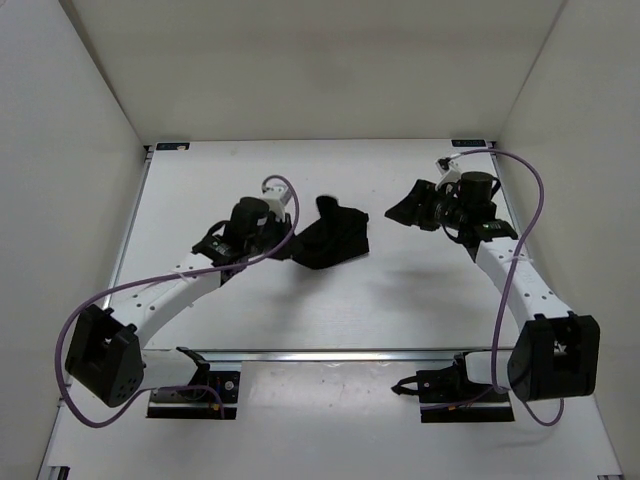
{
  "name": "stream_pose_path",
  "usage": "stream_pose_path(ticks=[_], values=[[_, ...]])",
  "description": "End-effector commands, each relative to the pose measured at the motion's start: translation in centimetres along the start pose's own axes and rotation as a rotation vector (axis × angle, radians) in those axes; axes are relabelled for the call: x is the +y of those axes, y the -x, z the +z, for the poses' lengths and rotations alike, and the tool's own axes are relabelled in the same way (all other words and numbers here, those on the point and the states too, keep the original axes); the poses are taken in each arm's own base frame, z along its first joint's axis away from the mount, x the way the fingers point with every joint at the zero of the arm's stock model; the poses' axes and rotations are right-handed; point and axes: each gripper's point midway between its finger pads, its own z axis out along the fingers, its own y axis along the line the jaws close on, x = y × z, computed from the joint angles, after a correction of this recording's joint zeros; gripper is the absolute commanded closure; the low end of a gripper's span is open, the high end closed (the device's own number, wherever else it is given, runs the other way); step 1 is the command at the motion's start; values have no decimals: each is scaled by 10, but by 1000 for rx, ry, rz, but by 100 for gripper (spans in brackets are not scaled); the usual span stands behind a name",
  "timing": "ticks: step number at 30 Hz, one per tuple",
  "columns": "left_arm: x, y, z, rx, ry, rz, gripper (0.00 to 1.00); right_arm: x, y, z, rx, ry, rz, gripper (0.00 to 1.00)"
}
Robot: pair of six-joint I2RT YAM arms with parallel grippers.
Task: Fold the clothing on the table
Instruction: Flatten the skirt out
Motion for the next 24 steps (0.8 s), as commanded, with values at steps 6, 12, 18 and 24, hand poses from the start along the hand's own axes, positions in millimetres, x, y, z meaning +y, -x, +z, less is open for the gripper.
stream_pose_path(ticks=[6, 12, 18, 24], values=[[7, -68, 5, 145, -29, -80, 100, -10, -2, 57, 94, 7, -119, 39], [27, -80, 1, 168, 33, -107, 100, 5, -22, 122, 262, 85, -210, 41], [36, -93, -1, 194, 57, -113, 100, 35, -61, 158, 387, 114, -328, 40], [42, -105, -5, 203, 61, -140, 100, 59, -88, 164, 408, 110, -471, 38]])
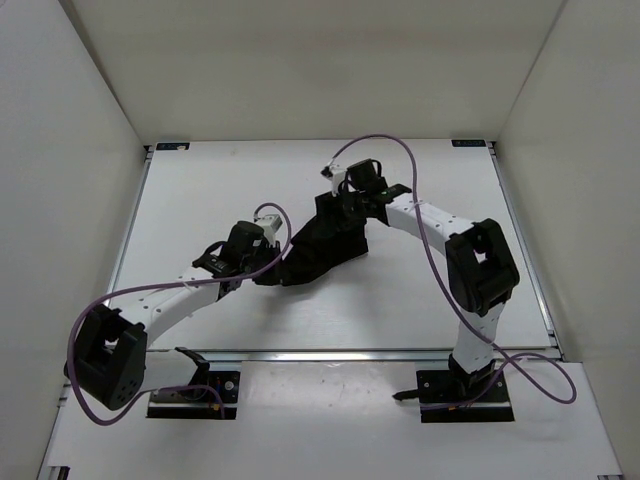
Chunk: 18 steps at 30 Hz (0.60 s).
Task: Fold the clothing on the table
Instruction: Flatten the skirt out
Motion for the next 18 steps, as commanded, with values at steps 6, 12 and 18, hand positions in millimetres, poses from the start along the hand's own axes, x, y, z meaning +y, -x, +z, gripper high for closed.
stream_pose_path(ticks=[6, 12, 18], values=[[-1, -1, -7, -32, -28, -27, 100, 14, 7, 17, -13, -156, -263, 33], [-2, -1, -10, -38, -33, -28, 100, 20, 19, 38, -14, -189, -345, 32], [-4, 2, -13, -48, -40, -20, 100, 17, 11, 59, 11, -284, -404, 31]])
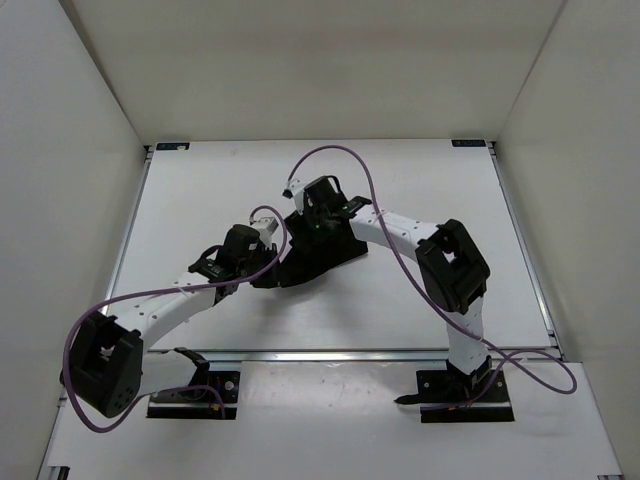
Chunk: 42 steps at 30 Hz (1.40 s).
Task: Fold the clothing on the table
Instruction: Flatten the skirt out
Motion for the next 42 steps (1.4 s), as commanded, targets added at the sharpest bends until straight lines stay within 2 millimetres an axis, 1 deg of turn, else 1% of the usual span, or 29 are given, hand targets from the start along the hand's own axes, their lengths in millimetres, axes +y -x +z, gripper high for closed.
stream_pose_path(ticks=[1, 4, 6, 7, 9, 13, 14, 15, 16, 18, 20, 22, 23, 24, 25, 27, 28, 29, 30, 31, 32, 33, 34, 35, 36, 38, 39, 41, 42], values=[[-6, 8, -8, -40, -28, 8, 100, -12, 13, 6, -34, -106, -50, 31], [-4, 11, -10, -50, -28, 2, 100, -22, 7, 11, -19, -148, -61, 37], [-4, 11, -11, -52, -28, -2, 100, -31, 8, 9, -22, -188, -55, 45], [-4, 13, -12, -57, -29, 2, 100, -31, 12, 9, -30, -196, -45, 52], [-4, 11, -12, -52, -28, 2, 100, -43, 16, 6, -44, -228, -18, 62], [-4, 13, -12, -56, -29, 2, 100, -57, 26, 1, -80, -256, 21, 77], [-3, 14, -13, -57, -24, -1, 100, -58, 28, 1, -86, -252, 30, 90], [-2, 14, -13, -59, -21, -3, 100, -60, 30, -2, -93, -259, 33, 98], [1, 13, -12, -55, -12, -10, 100, -65, 29, -3, -88, -263, 47, 100], [1, 17, -15, -60, -9, -3, 100, -69, 40, -10, -112, -278, 60, 100], [11, 31, -18, -96, 19, -14, 100, -77, 55, -30, -149, -295, 76, 100], [22, 50, -24, -141, 53, -26, 100, -90, 72, -51, -202, -327, 91, 100], [26, 69, -29, -182, 66, -24, 100, -101, 90, -73, -258, -357, 95, 100], [31, 89, -34, -218, 86, -25, 100, -104, 101, -82, -286, -362, 96, 100], [33, 100, -35, -233, 100, -26, 100, -116, 113, -106, -328, -384, 110, 100], [27, 158, -55, -343, 122, 17, 100, -136, 145, -157, -430, -414, 131, 100], [23, 189, -65, -398, 137, 42, 100, -141, 153, -172, -458, -424, 142, 100], [27, 199, -61, -391, 153, 40, 100, -150, 159, -192, -486, -435, 154, 100], [18, 234, -79, -459, 138, 50, 100, -163, 167, -223, -536, -460, 170, 100], [16, 267, -95, -523, 138, 56, 100, -165, 175, -238, -570, -473, 171, 100], [20, 278, -92, -528, 144, 53, 100, -174, 178, -261, -605, -476, 173, 100], [5, 312, -118, -613, 128, 74, 100, -183, 181, -286, -642, -505, 178, 100], [3, 335, -131, -650, 142, 81, 100, -184, 183, -297, -672, -495, 218, 100], [7, 344, -130, -650, 168, 86, 100, -186, 182, -316, -704, -490, 231, 100], [-4, 361, -147, -699, 157, 100, 100, -193, 177, -336, -730, -500, 243, 100], [-4, 371, -148, -710, 168, 105, 100, -204, 157, -339, -722, -509, 272, 100], [-7, 372, -146, -713, 158, 104, 100, -204, 152, -356, -743, -538, 267, 100], [-5, 363, -129, -680, 156, 104, 100, -205, 125, -346, -703, -538, 289, 100], [-12, 359, -126, -680, 140, 104, 100, -203, 121, -350, -715, -532, 290, 100]])
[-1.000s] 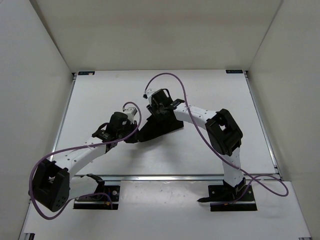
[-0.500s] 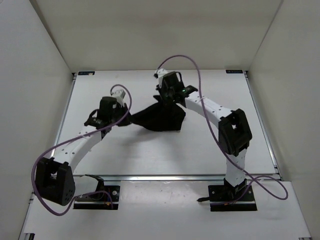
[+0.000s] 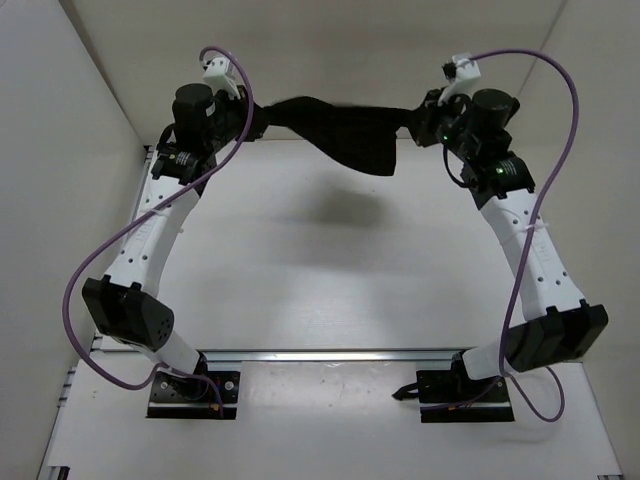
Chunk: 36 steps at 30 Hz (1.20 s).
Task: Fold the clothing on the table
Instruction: Flatten the skirt out
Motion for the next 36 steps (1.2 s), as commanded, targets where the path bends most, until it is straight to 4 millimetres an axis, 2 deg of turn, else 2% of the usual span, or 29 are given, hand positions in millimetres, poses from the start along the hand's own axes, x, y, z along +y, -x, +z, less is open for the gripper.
stream_pose_path(ticks=[1, 2, 3, 4, 5, 9, 10, 11, 12, 14, 15, 16, 17, 19, 20, 22, 23, 24, 26, 28, 30, 31, 32, 33, 34, 35, 36], values=[[54, -28, -4, 46, 210, 10, 100, -59, -35, -25, 56, -189, 3, 100], [52, -44, -3, 68, 207, -4, 100, -56, -49, -26, 75, -174, 6, 100], [44, -40, -7, 50, 194, 6, 100, -54, -50, -30, 76, -174, 6, 100], [44, -58, -6, 82, 198, -1, 100, -53, -64, -33, 106, -170, 11, 100], [42, -67, -9, 94, 197, 3, 100, -50, -68, -35, 108, -166, 12, 100], [42, -104, -15, 170, 189, -18, 100, -45, -100, -39, 177, -143, 34, 100], [44, -104, -20, 165, 203, -7, 100, -47, -108, -39, 194, -146, 32, 100], [46, -122, -21, 205, 213, -13, 100, -46, -116, -40, 208, -142, 32, 100], [47, -130, -22, 212, 205, -18, 100, -48, -128, -40, 229, -147, 42, 100], [56, -132, -22, 211, 220, -41, 100, -50, -140, -36, 254, -129, 56, 100], [56, -127, -22, 202, 218, -45, 100, -50, -140, -32, 258, -118, 60, 100], [57, -119, -19, 188, 221, -35, 100, -51, -130, -29, 244, -114, 53, 100], [62, -116, -14, 183, 236, -29, 100, -56, -129, -24, 246, -120, 54, 100], [55, -74, -2, 106, 226, -1, 100, -61, -92, -6, 181, -108, 24, 100], [60, -73, 6, 114, 239, 5, 100, -61, -80, 1, 167, -104, 22, 100], [51, -18, 18, 12, 216, 27, 100, -65, -22, 17, 71, -85, -5, 100], [45, 8, 23, -38, 209, 37, 100, -65, 20, 13, -5, -87, -27, 100], [40, 22, 25, -63, 201, 52, 100, -70, 23, 22, -1, -84, -20, 100], [26, 70, 26, -161, 188, 79, 100, -64, 76, 18, -111, -78, -67, 100], [13, 95, 19, -225, 163, 97, 100, -60, 101, 8, -171, -84, -75, 100], [0, 113, 4, -300, 144, 113, 100, -59, 110, -4, -190, -86, -94, 100], [4, 97, 7, -274, 154, 119, 100, -61, 102, -8, -173, -99, -105, 100], [3, 85, 1, -270, 152, 133, 100, -66, 83, -5, -131, -111, -108, 100], [-2, 94, -15, -312, 149, 134, 100, -68, 77, -10, -120, -129, -110, 100], [10, 56, -9, -238, 166, 124, 100, -66, 56, -16, -83, -127, -95, 100], [10, 34, -16, -210, 164, 123, 100, -64, 28, -21, -41, -124, -72, 100], [12, 7, -26, -171, 158, 111, 100, -70, -21, -19, 42, -134, -44, 100]])
